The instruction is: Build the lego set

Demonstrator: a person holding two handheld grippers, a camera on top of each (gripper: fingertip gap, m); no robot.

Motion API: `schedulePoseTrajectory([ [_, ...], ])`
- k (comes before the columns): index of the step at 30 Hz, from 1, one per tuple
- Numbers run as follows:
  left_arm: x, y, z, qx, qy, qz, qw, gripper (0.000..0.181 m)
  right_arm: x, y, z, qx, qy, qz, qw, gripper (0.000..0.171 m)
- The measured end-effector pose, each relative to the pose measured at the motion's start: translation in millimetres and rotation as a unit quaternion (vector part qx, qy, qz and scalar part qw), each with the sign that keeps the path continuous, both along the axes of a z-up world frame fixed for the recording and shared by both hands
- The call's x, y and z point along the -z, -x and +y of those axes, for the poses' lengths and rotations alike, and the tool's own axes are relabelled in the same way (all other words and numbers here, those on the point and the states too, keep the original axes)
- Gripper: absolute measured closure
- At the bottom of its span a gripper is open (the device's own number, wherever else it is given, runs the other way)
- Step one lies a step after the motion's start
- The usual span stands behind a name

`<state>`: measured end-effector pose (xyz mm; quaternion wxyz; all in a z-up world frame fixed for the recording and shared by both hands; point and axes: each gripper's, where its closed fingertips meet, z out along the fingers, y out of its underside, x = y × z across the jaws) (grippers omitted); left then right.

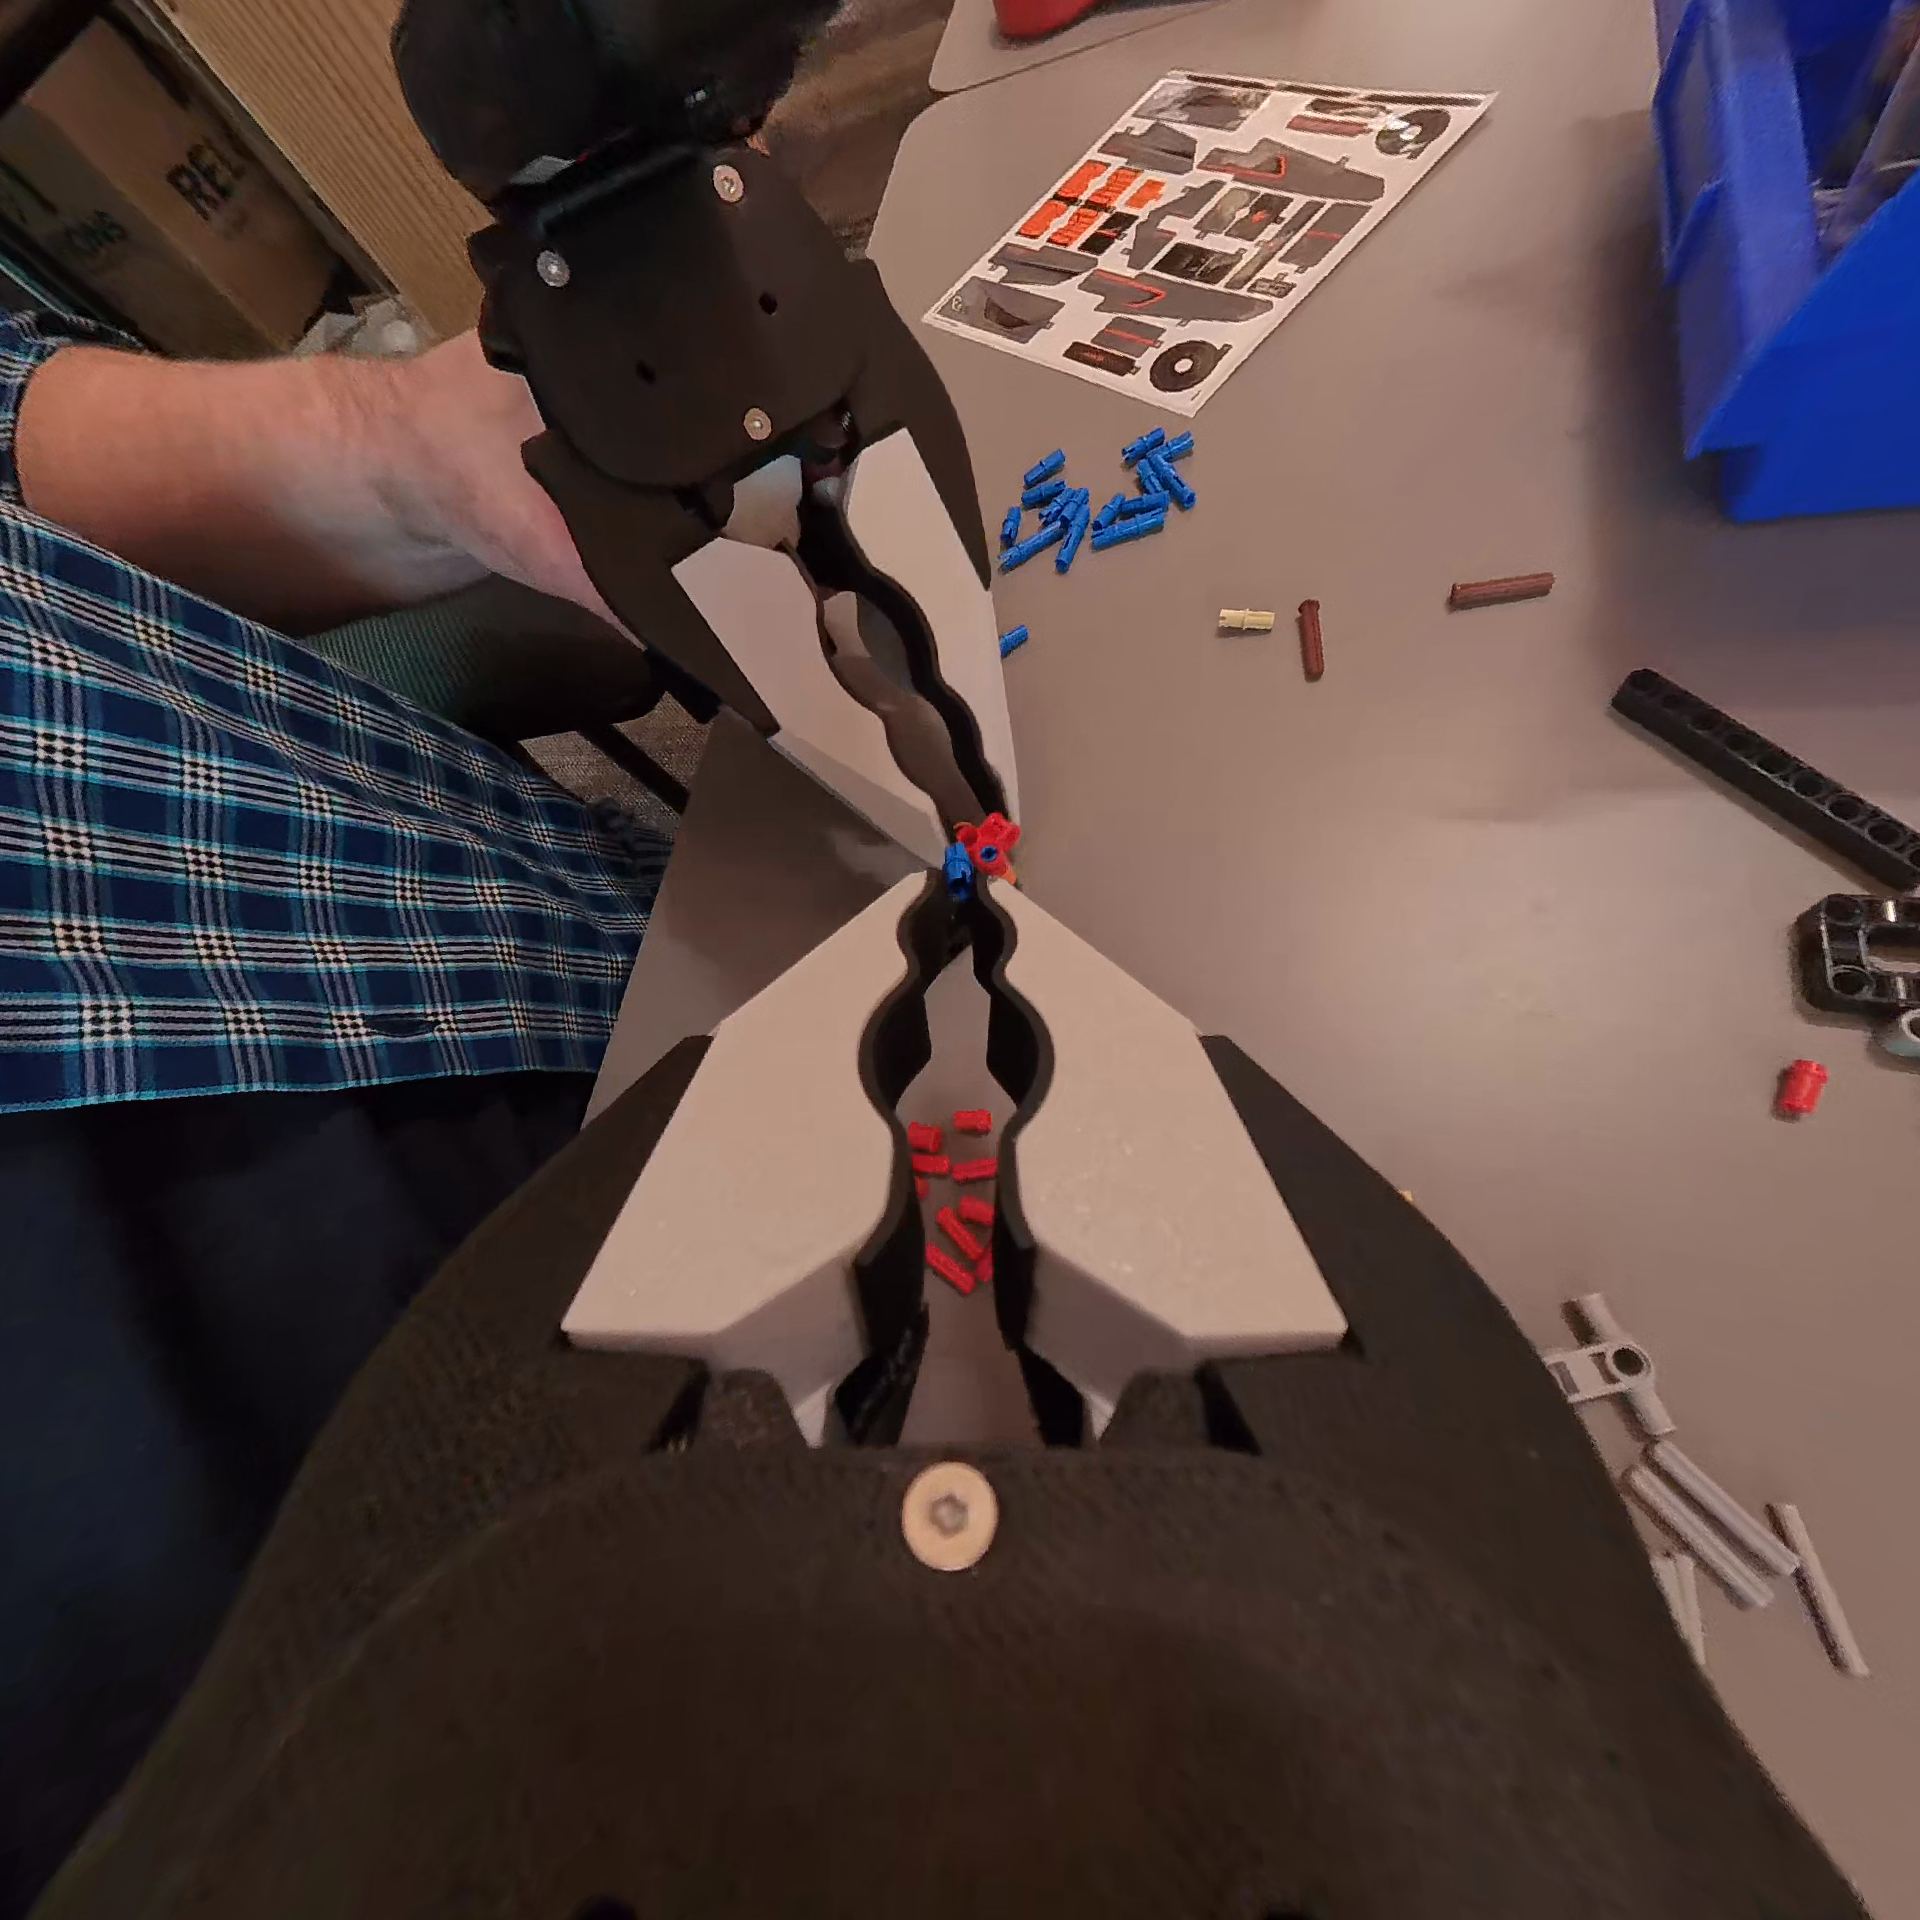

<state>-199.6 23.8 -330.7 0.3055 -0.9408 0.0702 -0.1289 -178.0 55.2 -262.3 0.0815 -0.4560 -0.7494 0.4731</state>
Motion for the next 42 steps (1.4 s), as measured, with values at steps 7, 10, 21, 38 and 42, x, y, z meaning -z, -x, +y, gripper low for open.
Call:
schedulePoseTrajectory([
  [7, -0.4, -2.5, 2.3, 0.0, -0.018, -0.007, 1.0, 0.167, 3.0, 1.2, -0.8, -0.001, 0.001, -0.005, 1.0, 0.171],
  [10, -6.5, -5.2, 4.9, 0.014, -0.054, -0.01, 0.998, 0.168, 3.7, 0.7, -2.0, -0.004, 0.001, -0.006, 1.0, 0.171],
  [21, -73.2, -23.4, 10.1, 0.079, -0.256, -0.024, 0.963, 0.168, -23.4, -1.4, -10.4, -0.024, 0.025, 0.025, 0.999, 0.17],
  [38, -102.9, -34.4, 12.2, 0.122, -0.314, -0.105, 0.936, 0.175, -43.8, -7.0, -11.6, -0.037, 0.022, 0.066, 0.997, 0.17],
  [42, -107.6, -35.9, 13.0, 0.126, -0.32, -0.112, 0.932, 0.176, -48.9, -8.5, -11.0, -0.039, 0.016, 0.077, 0.996, 0.17],
])
